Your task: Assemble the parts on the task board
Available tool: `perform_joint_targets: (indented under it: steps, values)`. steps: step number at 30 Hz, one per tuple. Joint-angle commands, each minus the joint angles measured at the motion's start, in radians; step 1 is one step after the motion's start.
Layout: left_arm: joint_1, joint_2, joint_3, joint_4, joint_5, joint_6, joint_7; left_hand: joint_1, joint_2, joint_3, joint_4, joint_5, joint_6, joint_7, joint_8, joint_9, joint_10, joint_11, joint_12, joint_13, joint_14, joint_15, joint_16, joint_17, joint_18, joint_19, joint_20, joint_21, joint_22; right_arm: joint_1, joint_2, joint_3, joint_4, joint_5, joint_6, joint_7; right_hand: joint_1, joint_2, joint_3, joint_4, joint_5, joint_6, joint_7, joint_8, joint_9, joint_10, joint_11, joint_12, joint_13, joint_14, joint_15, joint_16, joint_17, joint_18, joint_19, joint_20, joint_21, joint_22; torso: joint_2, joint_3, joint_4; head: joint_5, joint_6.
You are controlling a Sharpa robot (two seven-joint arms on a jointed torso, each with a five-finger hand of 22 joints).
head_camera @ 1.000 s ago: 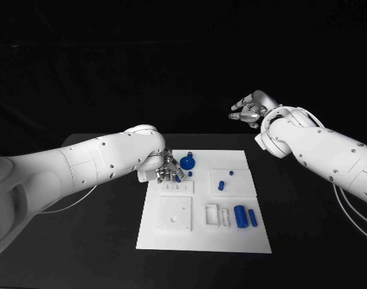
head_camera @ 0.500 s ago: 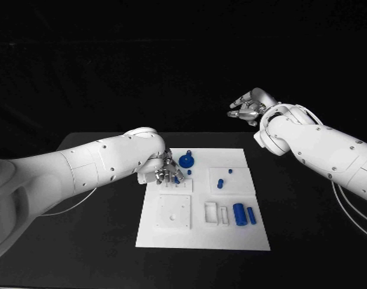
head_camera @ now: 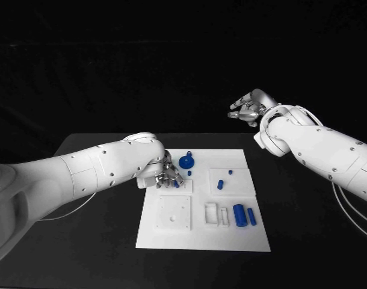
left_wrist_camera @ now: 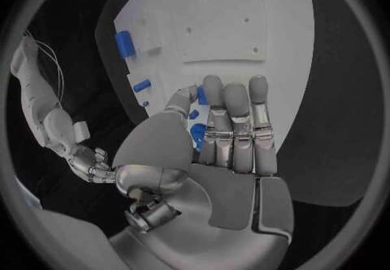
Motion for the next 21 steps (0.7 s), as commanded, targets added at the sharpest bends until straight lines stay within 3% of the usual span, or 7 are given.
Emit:
perform_joint_targets:
  steps: [1, 21]
  values:
    - [-0.002, 0.001, 0.000, 0.000, 0.003, -0.008, 0.016, 0.022, 0.028, 0.156, -0.153, 0.007, 0.000, -0.009, 0.005, 0.004, -0.006, -0.002, 0.004, -0.002, 0.001, -0.004, 0.006, -0.001, -0.002, -0.005, -0.005, 0.006, 0.021, 0.000, 0.000, 0.000, 0.002, -0.001, 0.012, 0.000, -0.006, 0.002, 0.002, -0.003, -0.004, 0.010, 0.000, -0.003, 0.000, -0.002, -0.007, 0.006, 0.000, 0.004, -0.006, -0.002, 0.002, 0.007, 0.039, -0.004, -0.002, 0.112, 0.000, 0.0007, -0.0004, 0.000, 0.000]
    - [-0.010, 0.004, 0.000, -0.016, 0.005, -0.021, 0.025, 0.021, 0.027, 0.159, -0.153, 0.006, -0.002, -0.008, 0.007, 0.001, -0.006, -0.002, 0.004, -0.003, 0.000, -0.004, 0.006, -0.003, -0.002, -0.005, -0.005, 0.007, 0.020, -0.001, 0.001, 0.000, 0.001, -0.002, 0.013, -0.003, -0.006, 0.003, 0.003, -0.003, -0.005, 0.015, -0.002, -0.003, 0.000, -0.003, -0.008, 0.005, 0.000, 0.004, -0.006, -0.002, 0.002, 0.007, 0.039, -0.004, -0.002, 0.112, 0.001, 0.0001, -0.0002, 0.000, 0.002]
